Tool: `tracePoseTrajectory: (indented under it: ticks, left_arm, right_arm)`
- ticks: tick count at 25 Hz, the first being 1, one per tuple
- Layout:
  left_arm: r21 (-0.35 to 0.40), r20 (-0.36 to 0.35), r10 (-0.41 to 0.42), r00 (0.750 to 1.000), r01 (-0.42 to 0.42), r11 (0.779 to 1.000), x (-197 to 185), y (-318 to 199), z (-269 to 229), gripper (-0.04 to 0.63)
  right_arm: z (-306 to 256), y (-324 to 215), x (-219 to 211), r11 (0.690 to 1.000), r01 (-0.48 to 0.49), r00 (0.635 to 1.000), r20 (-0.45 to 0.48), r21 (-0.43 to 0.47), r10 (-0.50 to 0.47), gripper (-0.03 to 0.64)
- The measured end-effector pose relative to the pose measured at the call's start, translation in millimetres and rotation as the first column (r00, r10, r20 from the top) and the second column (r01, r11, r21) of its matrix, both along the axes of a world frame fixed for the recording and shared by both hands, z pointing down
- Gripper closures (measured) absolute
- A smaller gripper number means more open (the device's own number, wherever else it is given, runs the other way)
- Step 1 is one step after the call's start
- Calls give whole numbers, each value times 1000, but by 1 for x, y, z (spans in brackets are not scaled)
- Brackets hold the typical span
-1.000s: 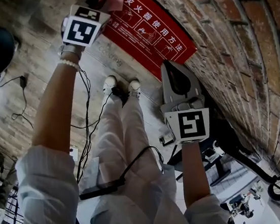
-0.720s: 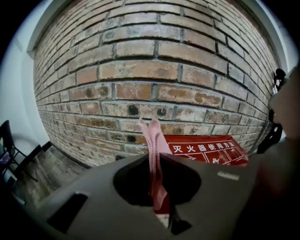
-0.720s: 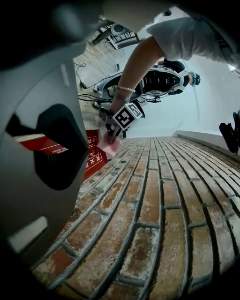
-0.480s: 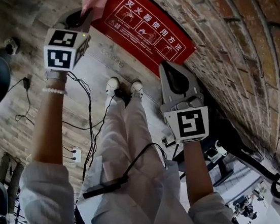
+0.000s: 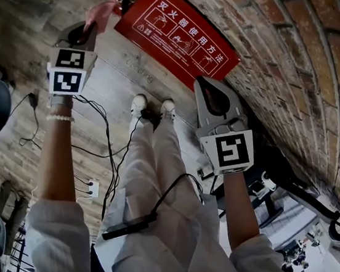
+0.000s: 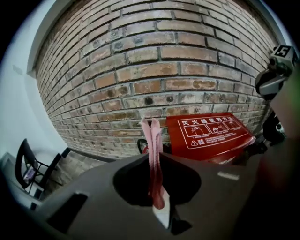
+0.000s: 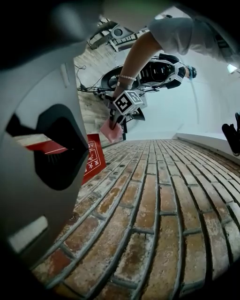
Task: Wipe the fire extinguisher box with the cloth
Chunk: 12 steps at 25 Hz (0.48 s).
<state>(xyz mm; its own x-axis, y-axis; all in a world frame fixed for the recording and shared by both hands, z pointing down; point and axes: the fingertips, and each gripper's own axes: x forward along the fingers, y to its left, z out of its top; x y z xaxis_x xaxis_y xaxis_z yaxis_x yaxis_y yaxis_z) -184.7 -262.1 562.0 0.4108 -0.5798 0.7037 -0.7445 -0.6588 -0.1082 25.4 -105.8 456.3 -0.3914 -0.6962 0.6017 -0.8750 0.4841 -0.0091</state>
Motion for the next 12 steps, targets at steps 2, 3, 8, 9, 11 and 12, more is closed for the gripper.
tracePoseTrajectory:
  ticks: [2,3,8,9,11,12]
  left_arm:
    - [-13,31,11,999,-11,1000,-2,3,10,584]
    - [-23,40,20,999,-19,1000,-1,5,16,584]
    - [-47,45,56,997,-53,997,14,9,30,584]
    - [-47,39,57,998,-55,997,18,10,31,584]
    - [-47,33,69,997,-68,997,26,12,32,584]
    - [-47,32,77,997,-75,996,29,14,32,584]
  right_arm:
    - [2,1,2,1000,-8,1000,0,-3,8,612]
    - [3,2,3,1000,-9,1000,-1,-7,9,612]
    - [12,3,4,1000,1,1000,-12,-22,-1,612]
    - [13,3,4,1000,1,1000,-14,-26,-1,612]
    - [14,4,4,1000,-4,1000,-13,-30,4,612]
    - [14,4,4,1000,-6,1000,-10,-31,5,612]
